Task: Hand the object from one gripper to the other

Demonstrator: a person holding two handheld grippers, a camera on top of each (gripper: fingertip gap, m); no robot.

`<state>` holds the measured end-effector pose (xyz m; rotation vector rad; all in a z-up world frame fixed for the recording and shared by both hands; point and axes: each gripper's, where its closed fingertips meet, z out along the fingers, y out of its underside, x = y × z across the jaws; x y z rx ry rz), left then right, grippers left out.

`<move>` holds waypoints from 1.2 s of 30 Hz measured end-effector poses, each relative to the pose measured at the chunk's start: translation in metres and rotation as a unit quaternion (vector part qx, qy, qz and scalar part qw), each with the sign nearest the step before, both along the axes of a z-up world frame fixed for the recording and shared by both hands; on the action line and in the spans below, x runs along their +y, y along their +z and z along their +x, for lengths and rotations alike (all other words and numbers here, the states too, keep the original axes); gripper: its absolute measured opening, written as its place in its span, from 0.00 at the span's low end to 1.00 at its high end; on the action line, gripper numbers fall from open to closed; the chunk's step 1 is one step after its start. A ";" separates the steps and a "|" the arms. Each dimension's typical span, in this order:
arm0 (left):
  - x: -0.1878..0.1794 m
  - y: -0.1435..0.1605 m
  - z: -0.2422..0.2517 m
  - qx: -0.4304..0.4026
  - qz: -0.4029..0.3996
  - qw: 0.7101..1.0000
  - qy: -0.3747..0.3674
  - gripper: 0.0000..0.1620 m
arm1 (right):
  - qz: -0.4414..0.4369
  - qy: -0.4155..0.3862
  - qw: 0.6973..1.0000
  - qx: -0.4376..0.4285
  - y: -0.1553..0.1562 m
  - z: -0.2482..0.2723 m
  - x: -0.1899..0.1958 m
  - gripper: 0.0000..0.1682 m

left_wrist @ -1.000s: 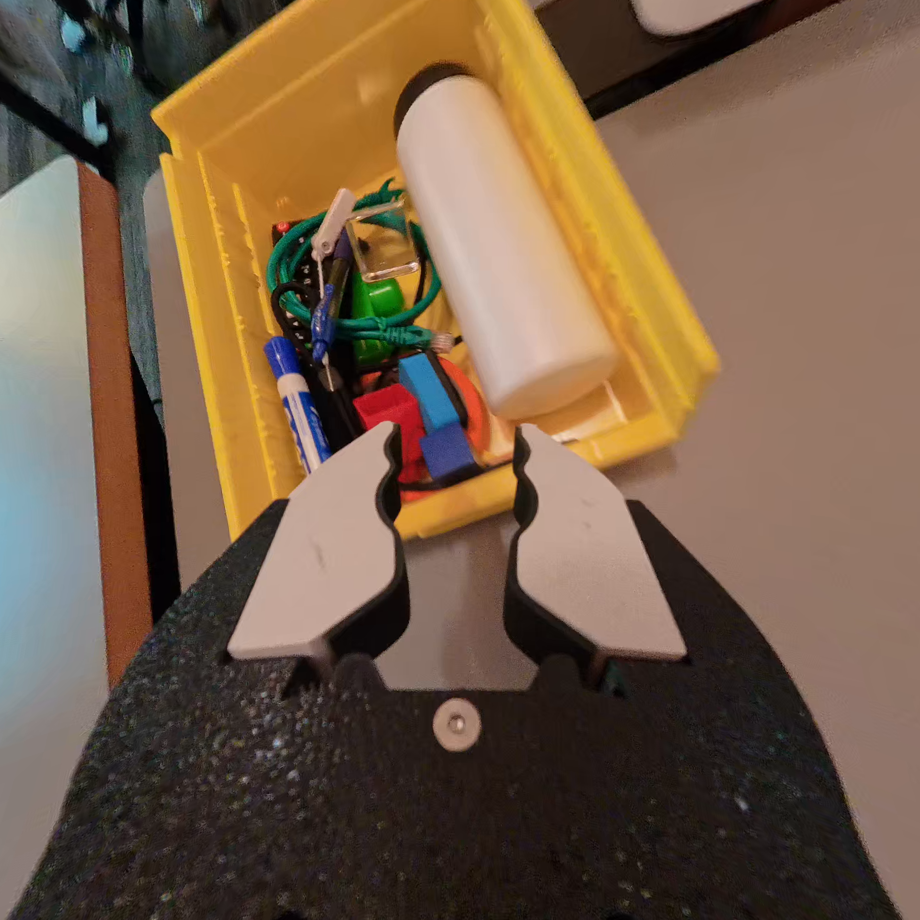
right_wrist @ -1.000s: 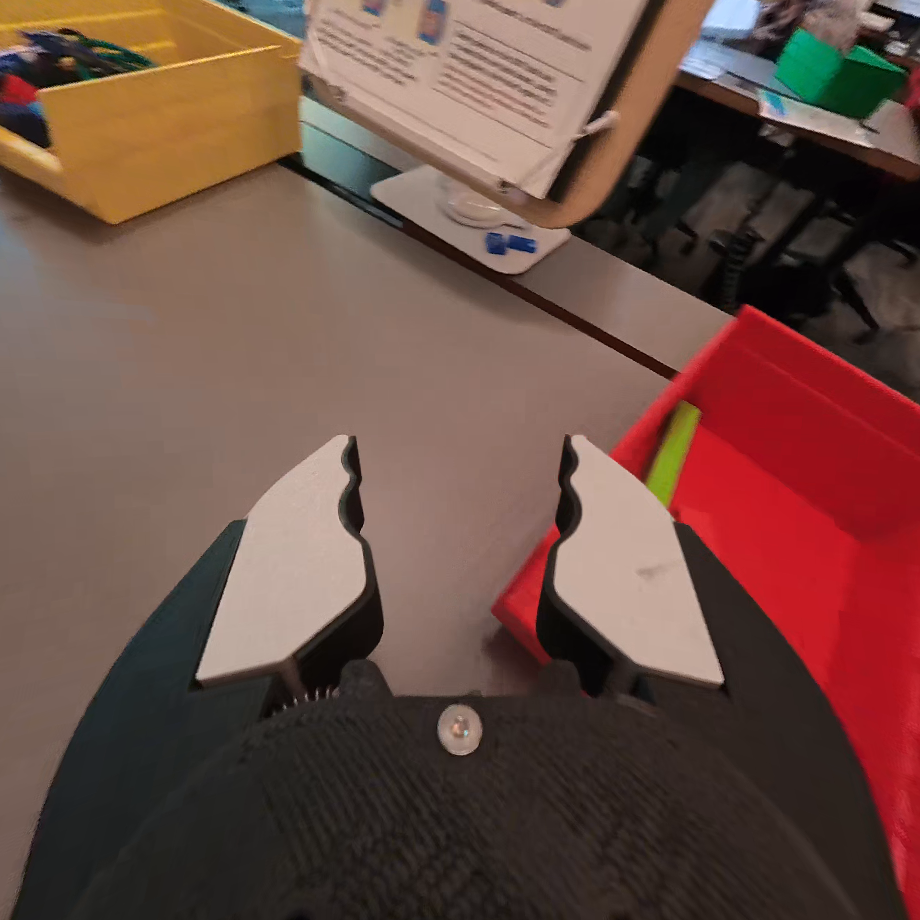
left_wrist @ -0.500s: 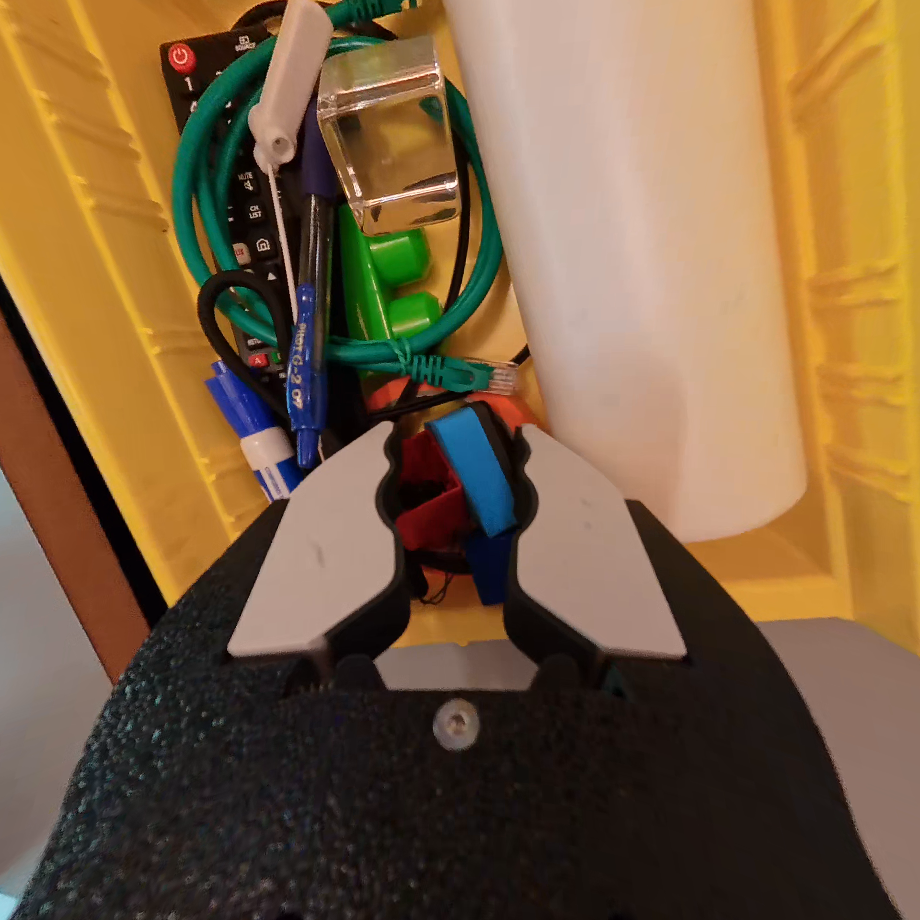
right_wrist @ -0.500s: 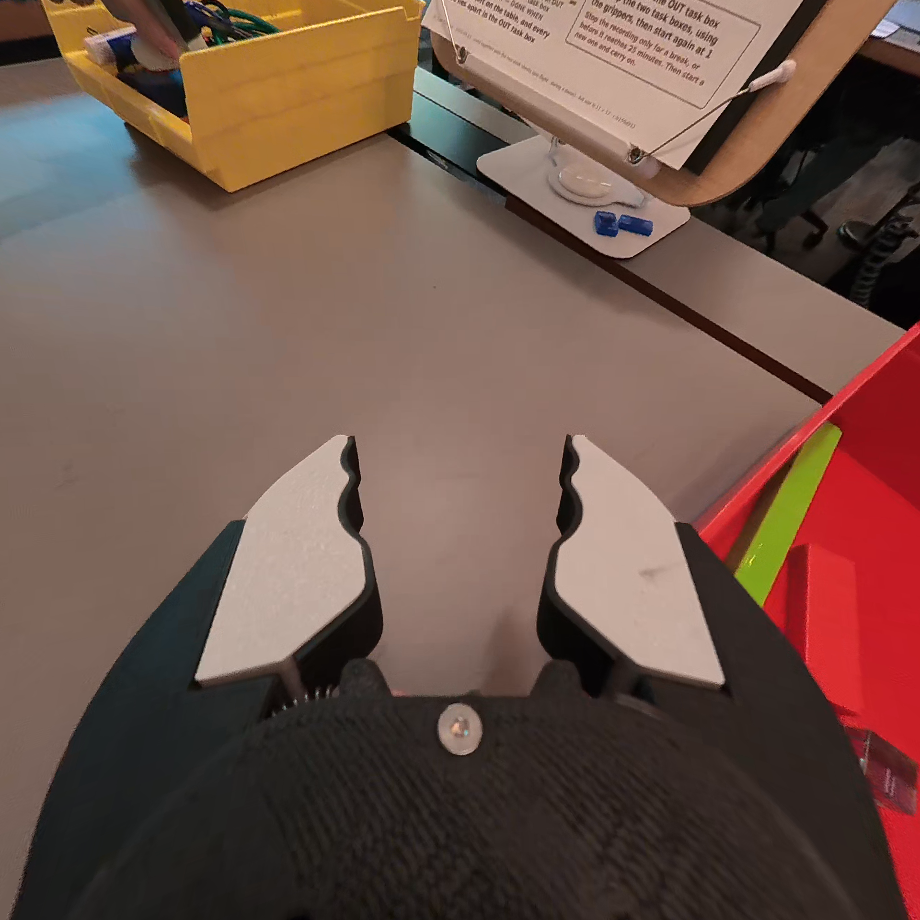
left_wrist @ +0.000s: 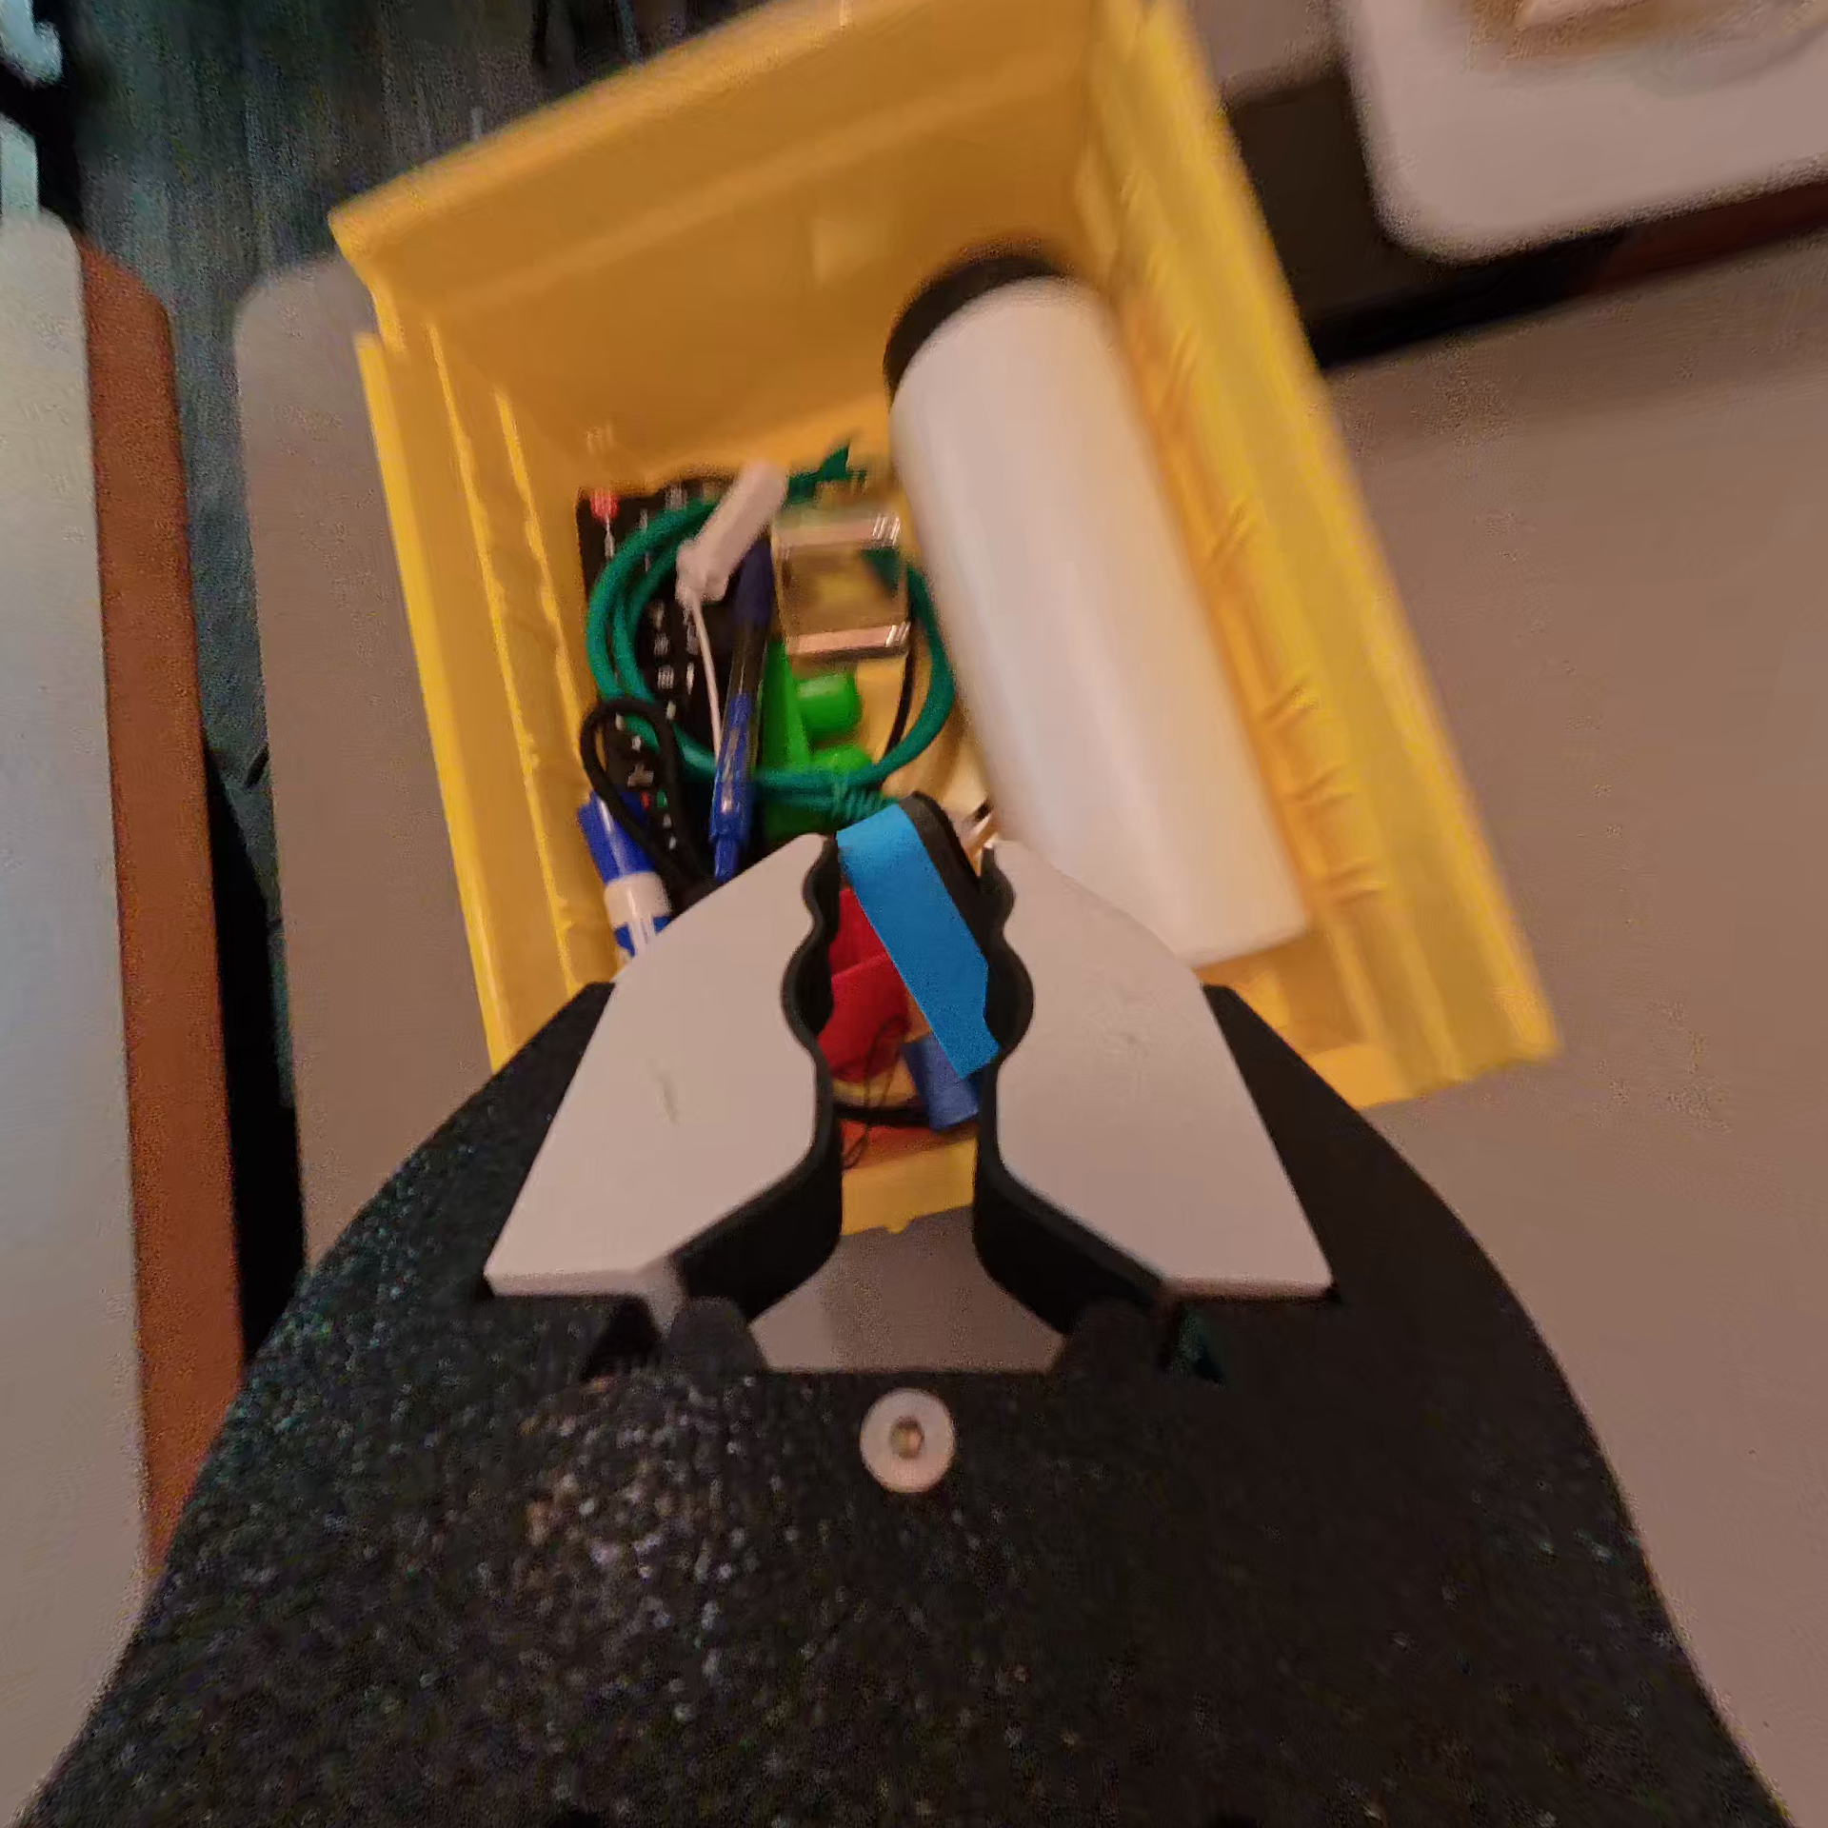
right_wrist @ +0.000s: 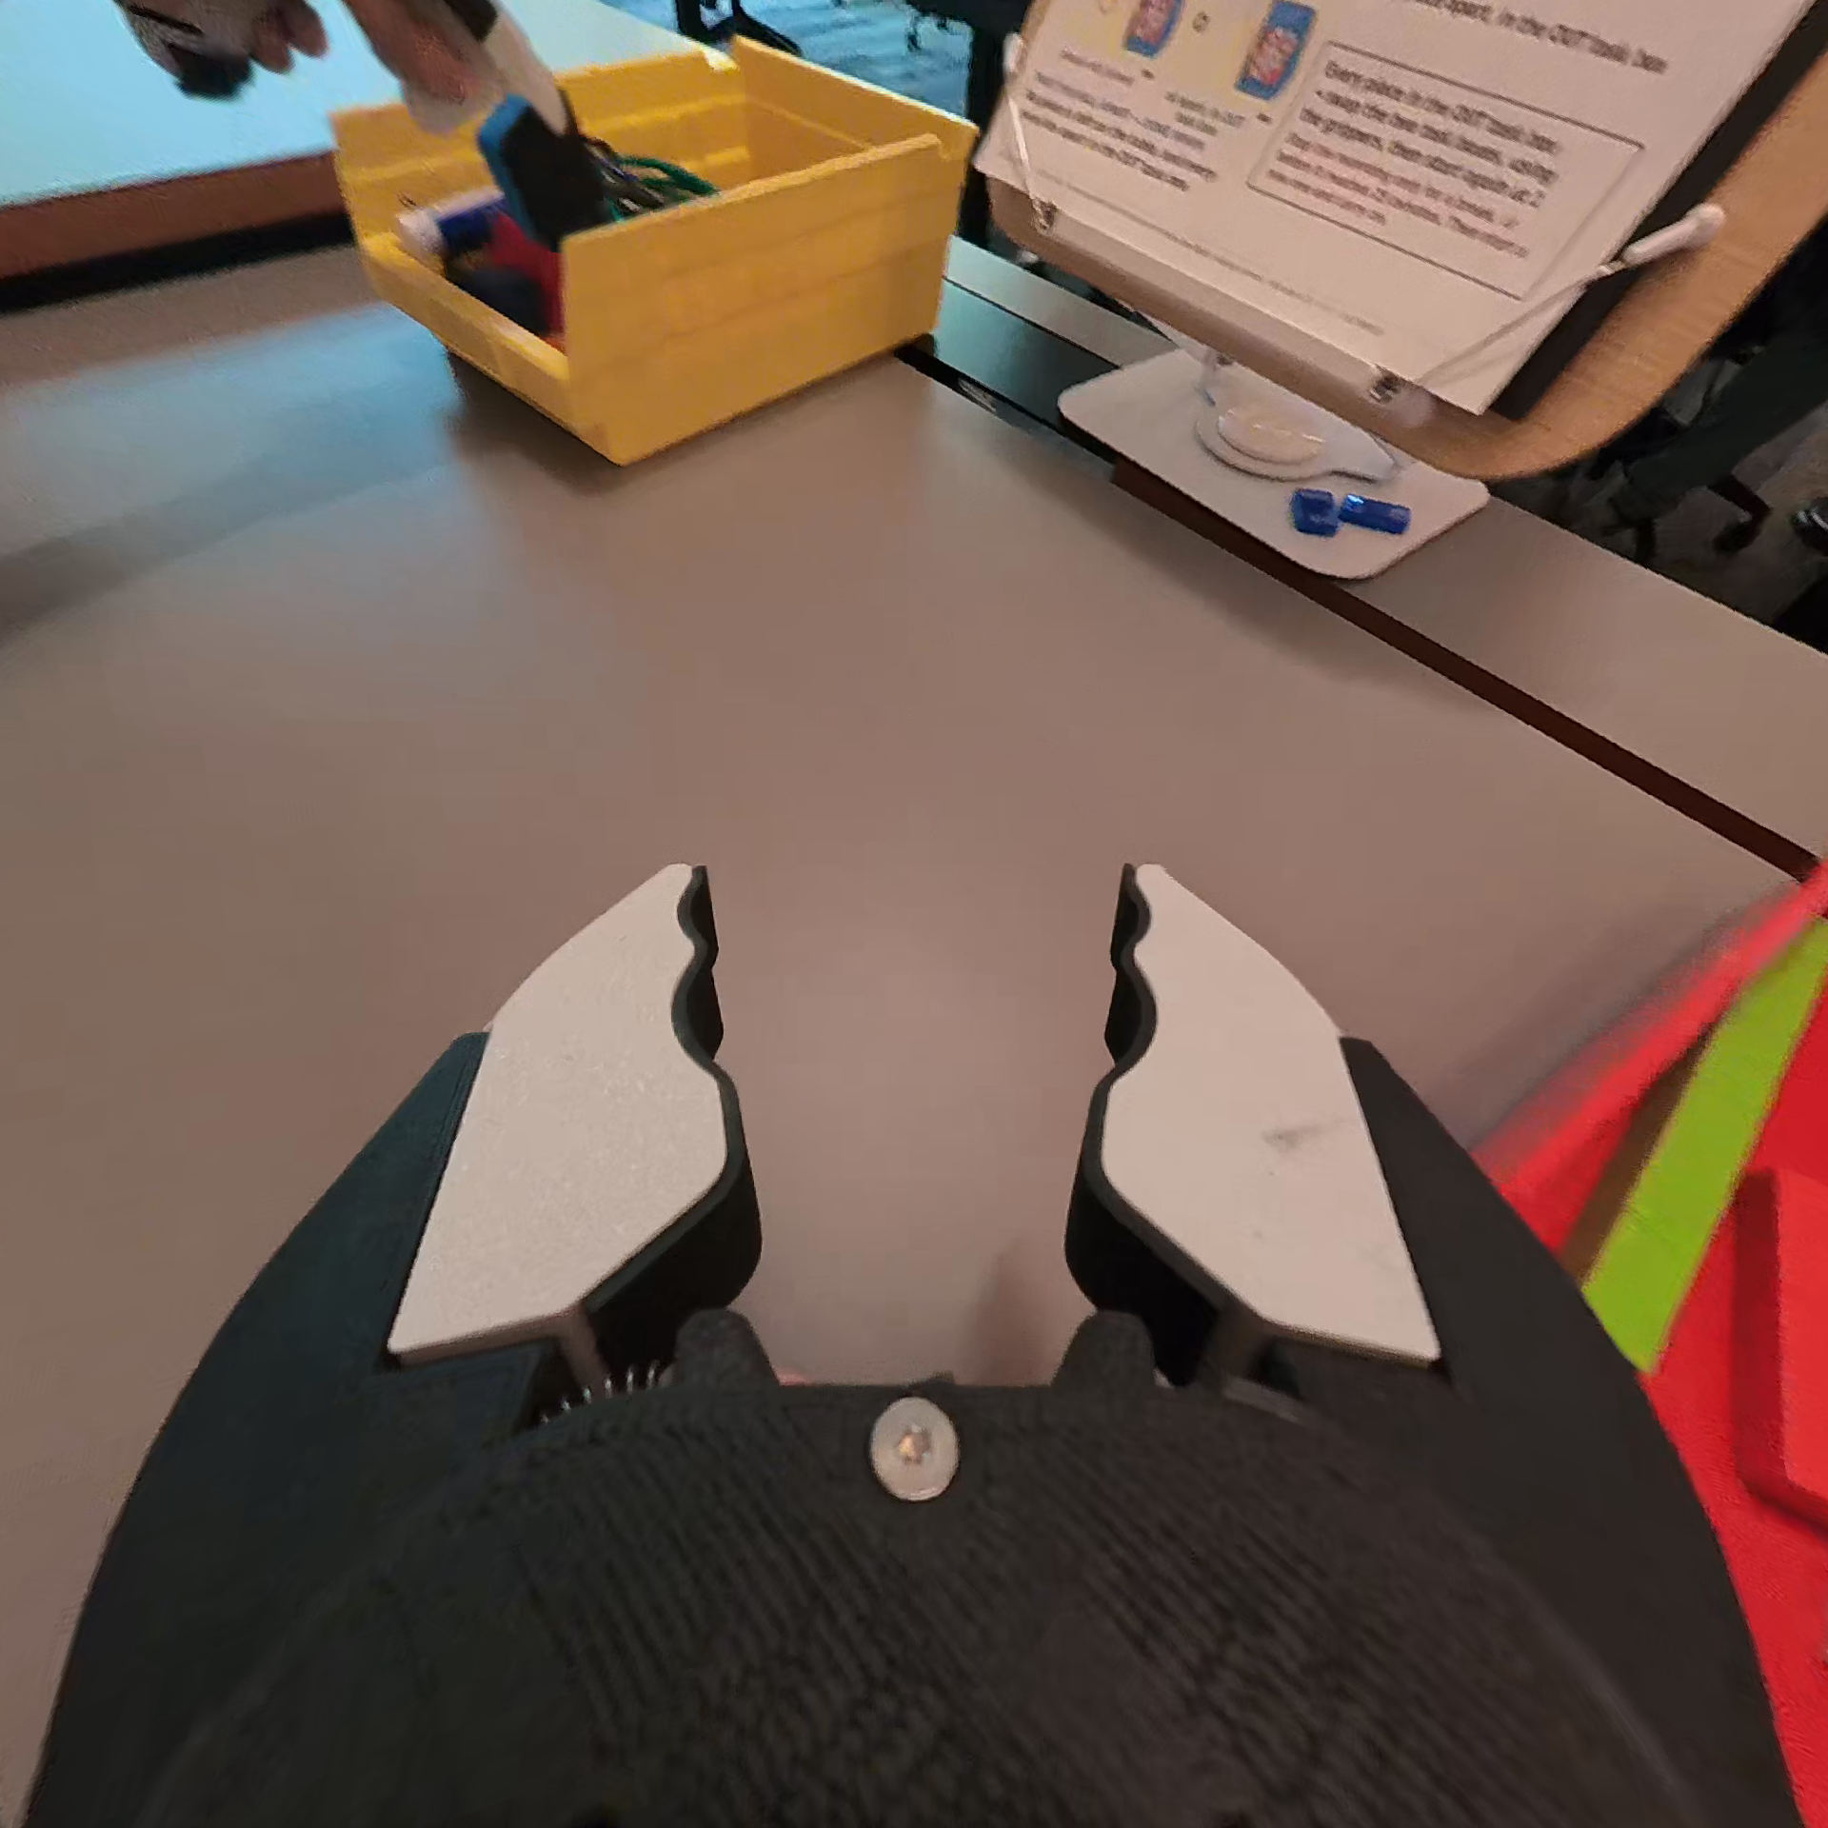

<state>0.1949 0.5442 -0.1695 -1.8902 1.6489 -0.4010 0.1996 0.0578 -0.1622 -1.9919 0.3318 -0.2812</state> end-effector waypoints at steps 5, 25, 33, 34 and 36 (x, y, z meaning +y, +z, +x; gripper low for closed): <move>-0.085 0.100 -0.012 -0.251 -0.108 0.952 -0.140 0.16 | 0.081 0.061 0.995 0.014 0.026 -0.038 0.030 0.48; -0.408 0.142 -0.181 -0.490 -0.290 0.646 -0.509 0.16 | 0.373 0.258 0.852 0.262 0.109 -0.188 0.072 0.21; -0.390 0.115 -0.156 -0.440 -0.246 0.740 -0.446 0.25 | 0.255 0.211 0.940 0.088 0.082 -0.162 0.074 0.14; -0.389 0.108 -0.152 -0.413 -0.234 0.765 -0.436 0.28 | 0.218 0.190 0.957 0.031 0.077 -0.155 0.072 0.14; -0.388 0.094 -0.147 -0.358 -0.211 0.812 -0.411 0.39 | 0.151 0.122 0.977 -0.091 0.072 -0.138 0.067 0.14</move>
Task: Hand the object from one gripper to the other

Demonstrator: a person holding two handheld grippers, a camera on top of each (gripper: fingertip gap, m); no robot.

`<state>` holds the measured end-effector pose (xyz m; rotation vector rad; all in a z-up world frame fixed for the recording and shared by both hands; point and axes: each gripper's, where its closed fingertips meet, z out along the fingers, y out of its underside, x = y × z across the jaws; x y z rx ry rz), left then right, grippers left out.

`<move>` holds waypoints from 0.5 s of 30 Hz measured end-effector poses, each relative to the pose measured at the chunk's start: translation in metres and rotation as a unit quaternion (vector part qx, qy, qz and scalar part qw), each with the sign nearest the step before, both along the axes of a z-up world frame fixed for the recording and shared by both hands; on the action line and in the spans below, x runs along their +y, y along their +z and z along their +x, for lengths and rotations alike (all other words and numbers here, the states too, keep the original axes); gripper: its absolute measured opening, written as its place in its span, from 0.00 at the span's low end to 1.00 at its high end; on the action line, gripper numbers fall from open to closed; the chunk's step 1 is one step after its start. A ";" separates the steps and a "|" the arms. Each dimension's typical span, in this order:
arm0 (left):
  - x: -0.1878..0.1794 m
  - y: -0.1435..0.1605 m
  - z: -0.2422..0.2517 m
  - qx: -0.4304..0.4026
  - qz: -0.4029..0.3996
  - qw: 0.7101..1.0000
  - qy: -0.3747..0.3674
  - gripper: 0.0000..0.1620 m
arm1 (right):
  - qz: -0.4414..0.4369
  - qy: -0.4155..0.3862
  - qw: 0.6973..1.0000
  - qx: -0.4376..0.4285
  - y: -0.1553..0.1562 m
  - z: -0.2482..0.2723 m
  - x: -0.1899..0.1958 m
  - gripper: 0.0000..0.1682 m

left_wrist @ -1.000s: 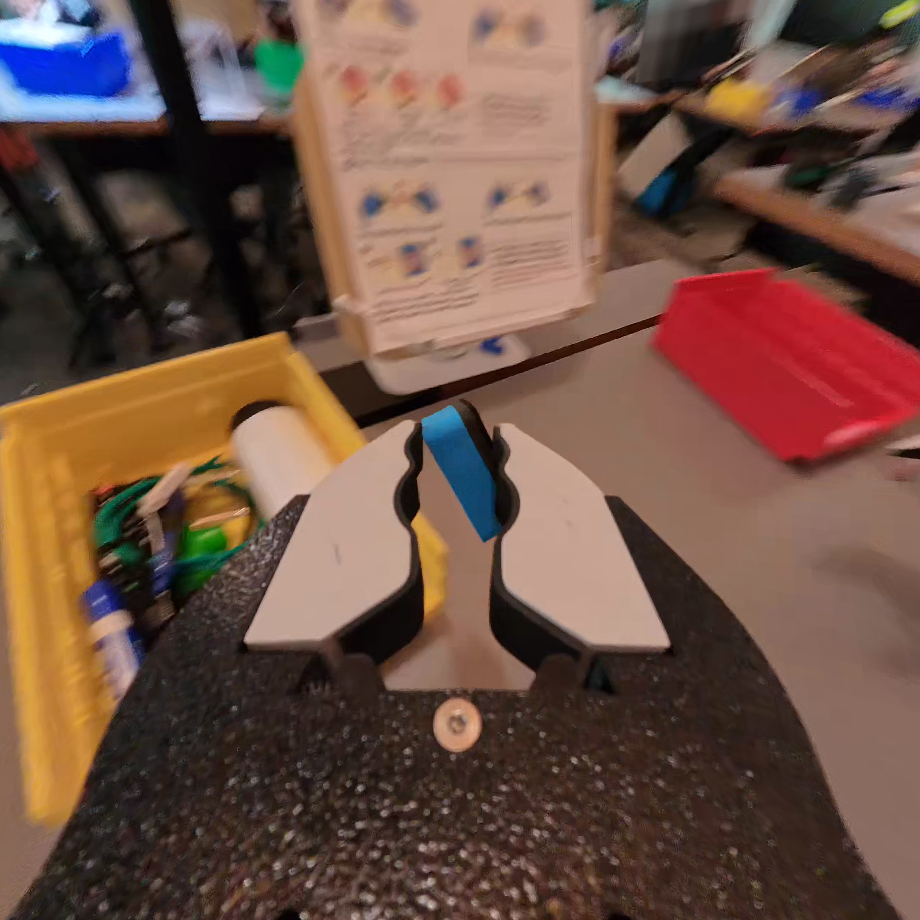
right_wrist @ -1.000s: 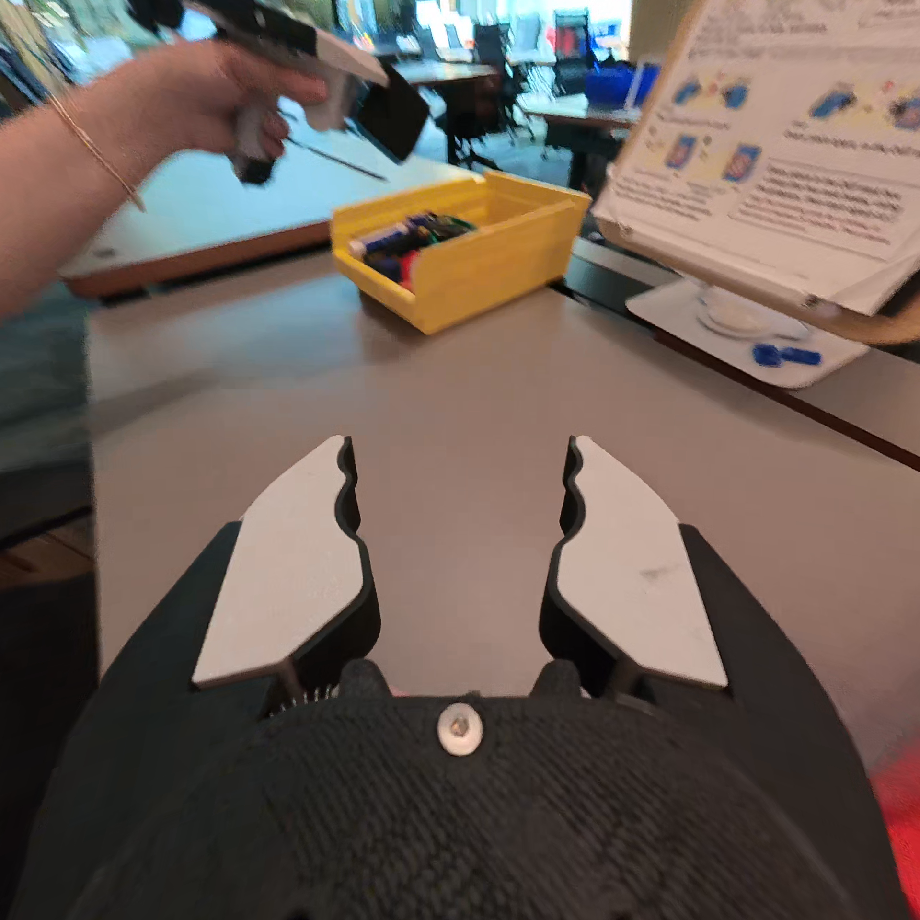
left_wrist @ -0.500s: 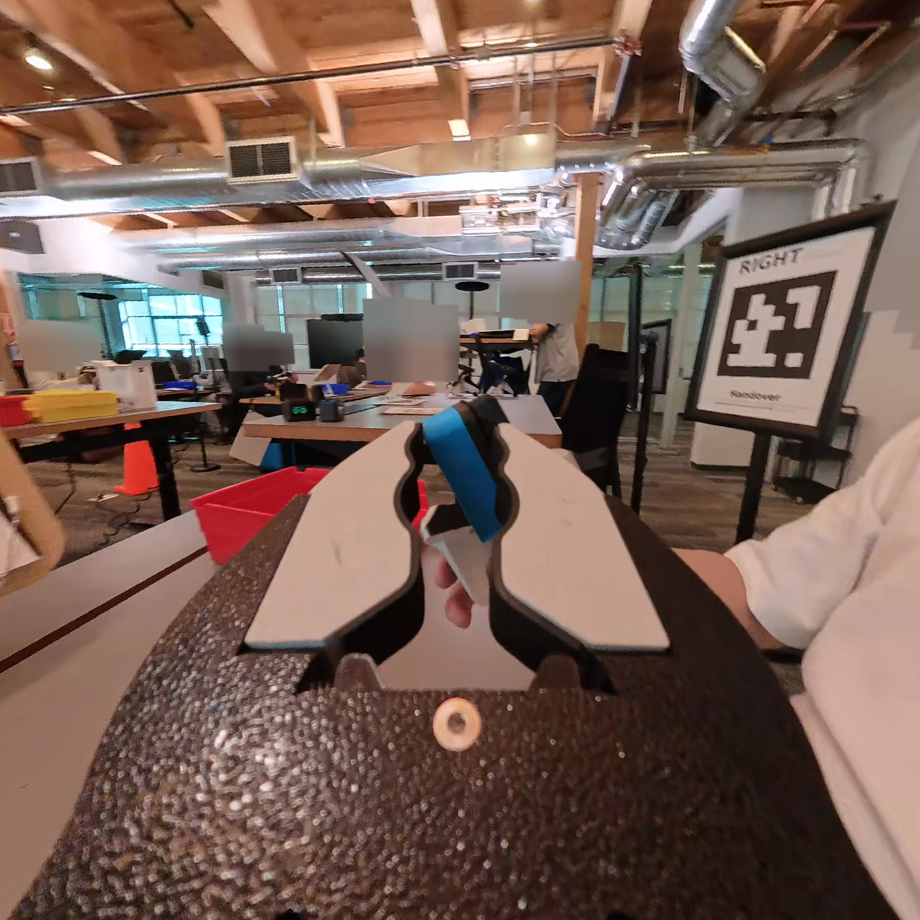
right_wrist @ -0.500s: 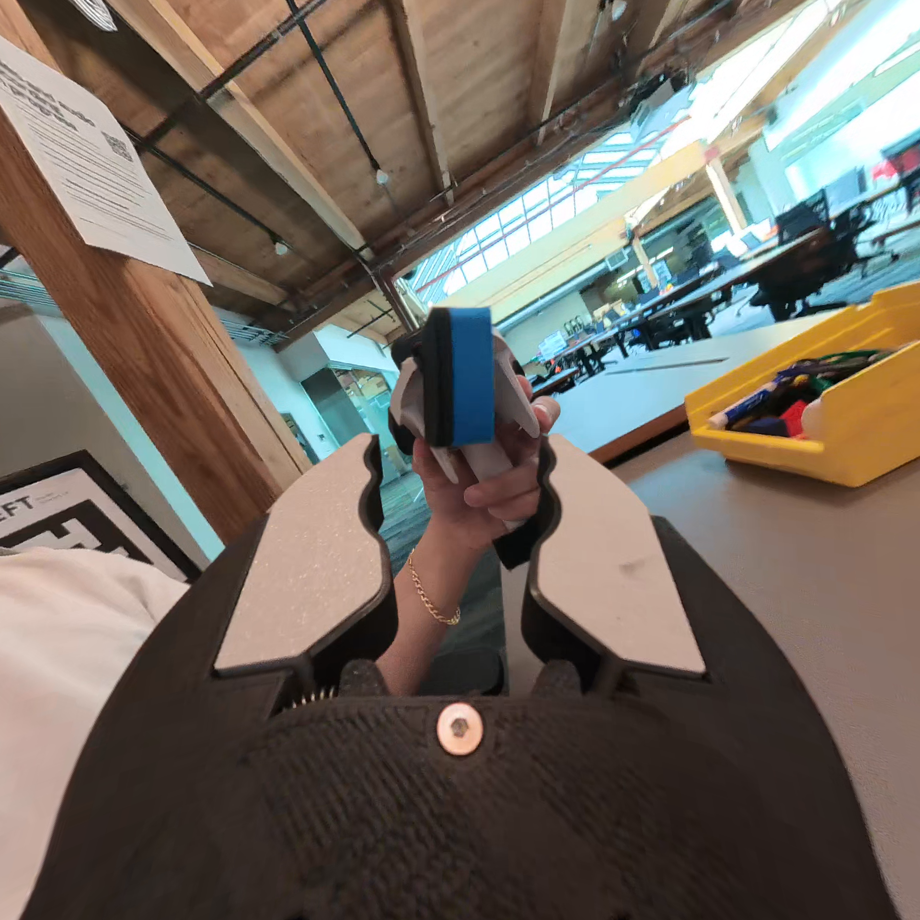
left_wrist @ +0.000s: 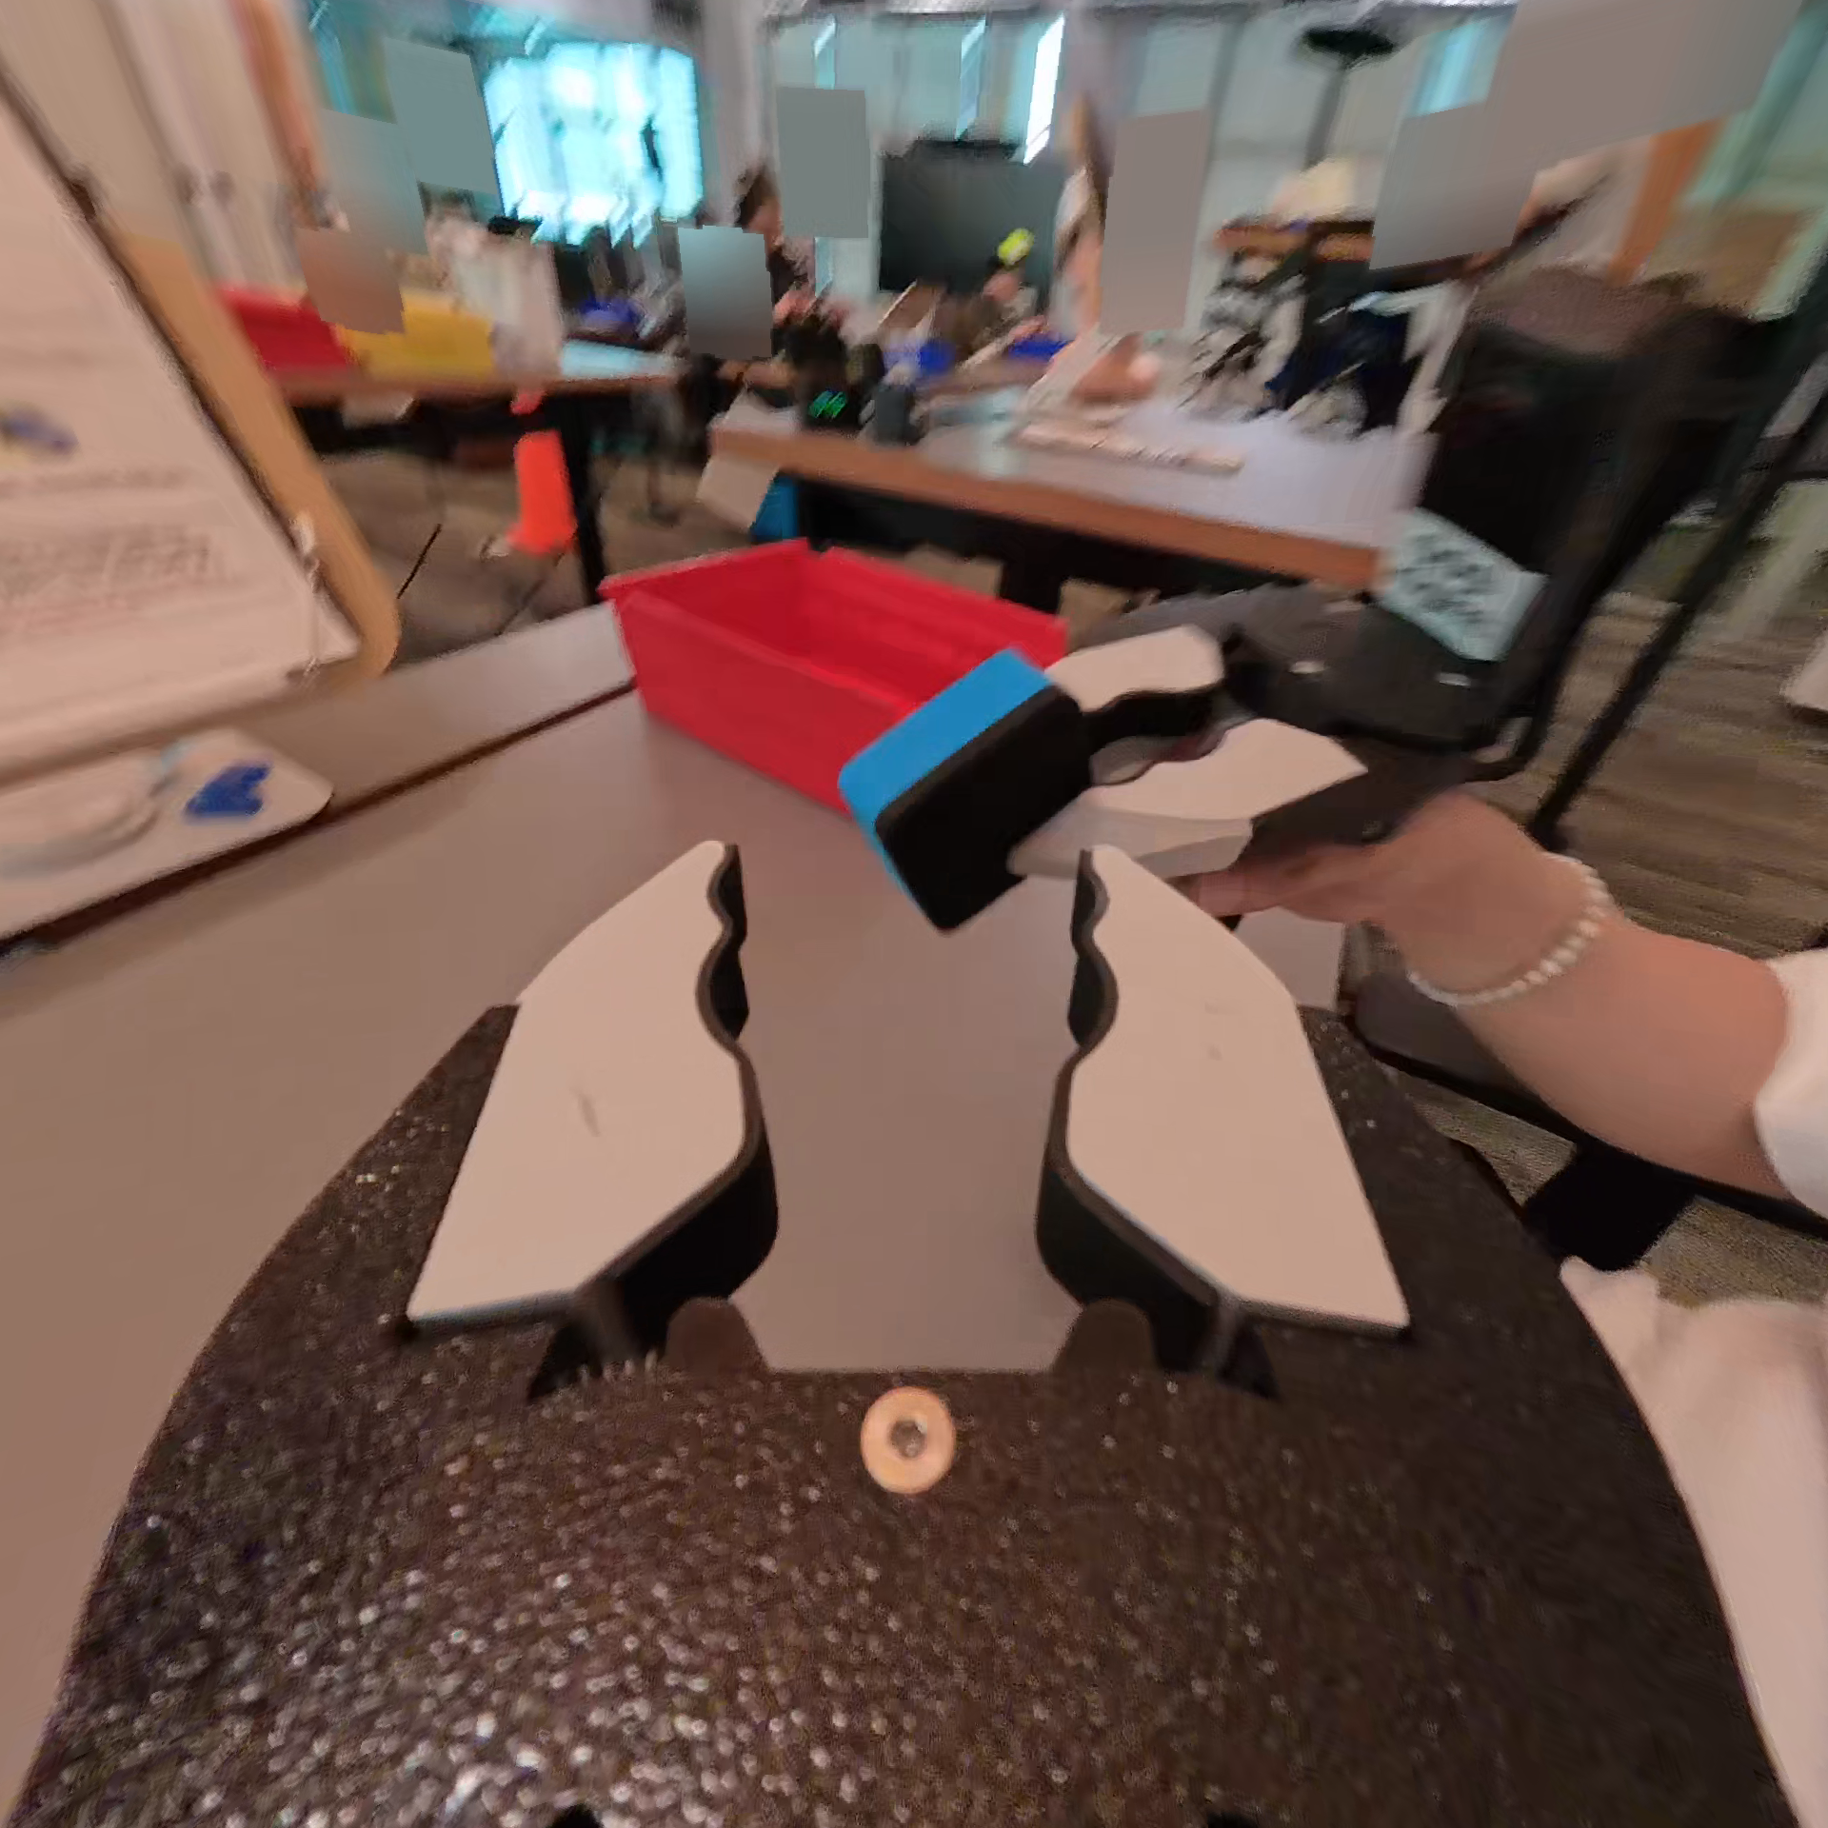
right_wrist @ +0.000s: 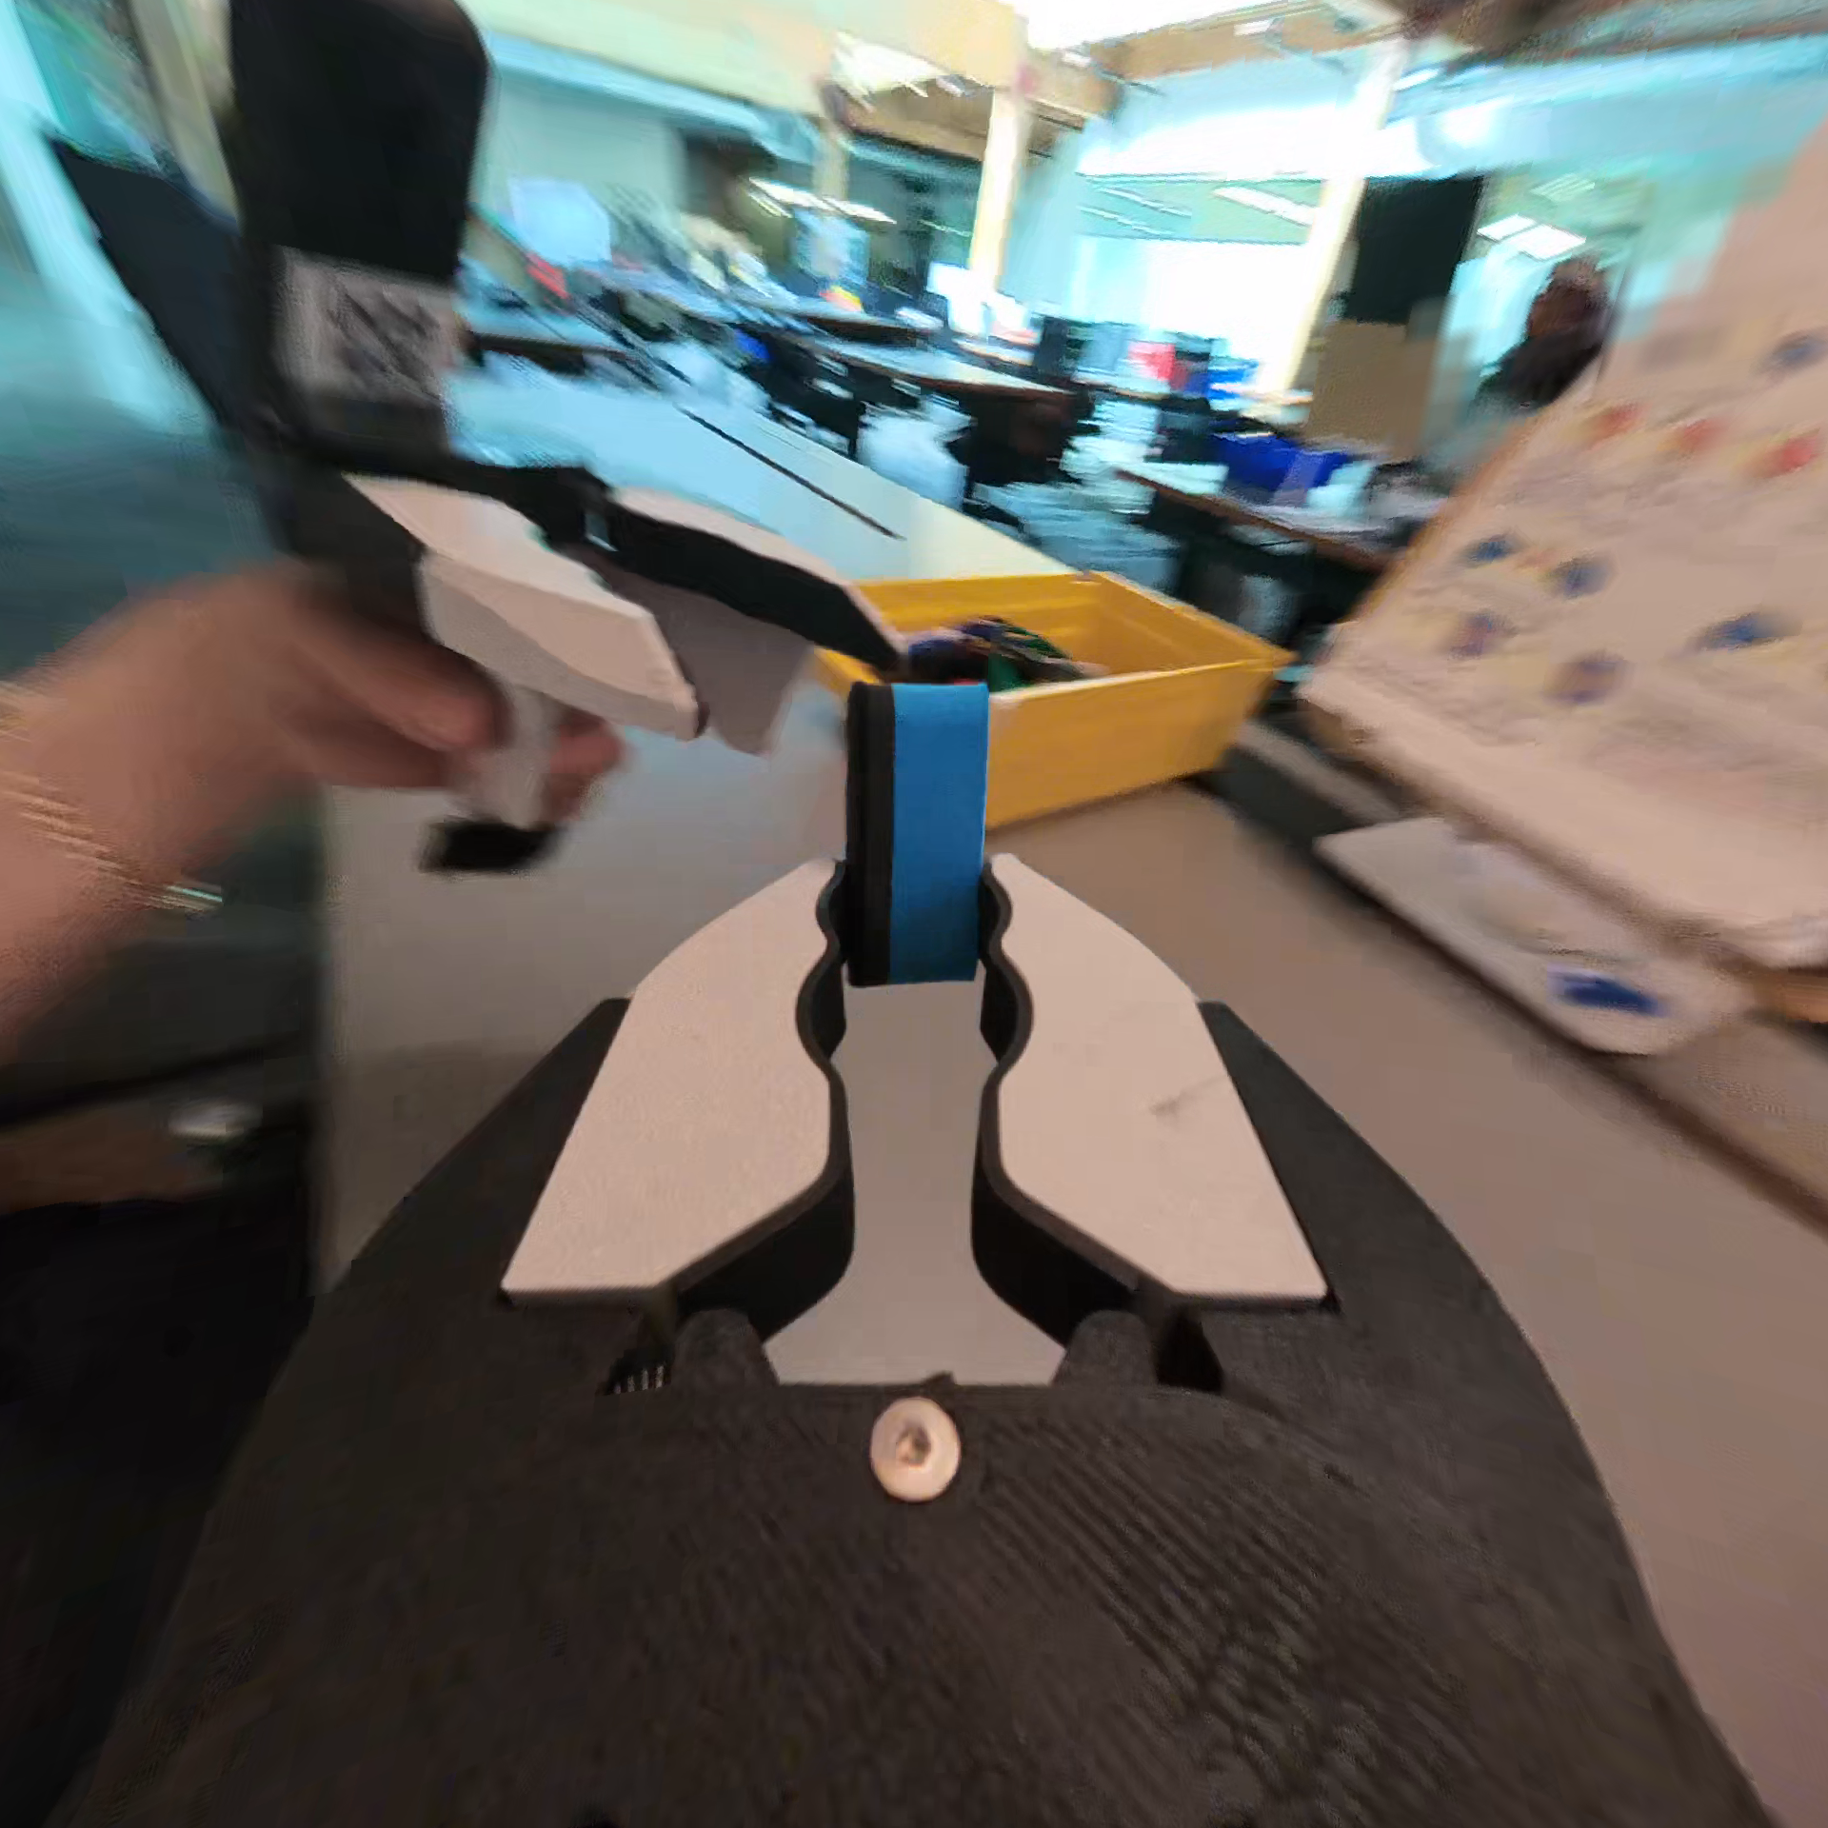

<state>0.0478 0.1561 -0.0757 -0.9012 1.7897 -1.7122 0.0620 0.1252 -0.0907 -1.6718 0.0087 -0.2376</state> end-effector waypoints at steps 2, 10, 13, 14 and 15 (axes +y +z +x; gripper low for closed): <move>0.000 -0.004 0.006 0.037 0.007 0.998 0.054 0.43 | -0.018 -0.069 0.993 -0.096 0.005 0.009 -0.004 0.14; -0.032 -0.018 0.012 0.104 -0.037 0.991 0.074 0.44 | -0.053 -0.123 0.956 -0.261 0.006 -0.001 0.005 0.14; -0.032 -0.015 0.014 0.109 -0.066 0.990 0.067 0.43 | -0.049 -0.129 0.952 -0.274 0.008 0.000 0.004 0.14; -0.031 -0.015 0.014 0.109 -0.069 0.989 0.069 0.43 | -0.048 -0.124 0.953 -0.273 0.007 -0.001 0.005 0.14; -0.030 -0.016 0.015 0.109 -0.072 0.989 0.069 0.44 | -0.044 -0.120 0.953 -0.274 0.007 -0.001 0.006 0.14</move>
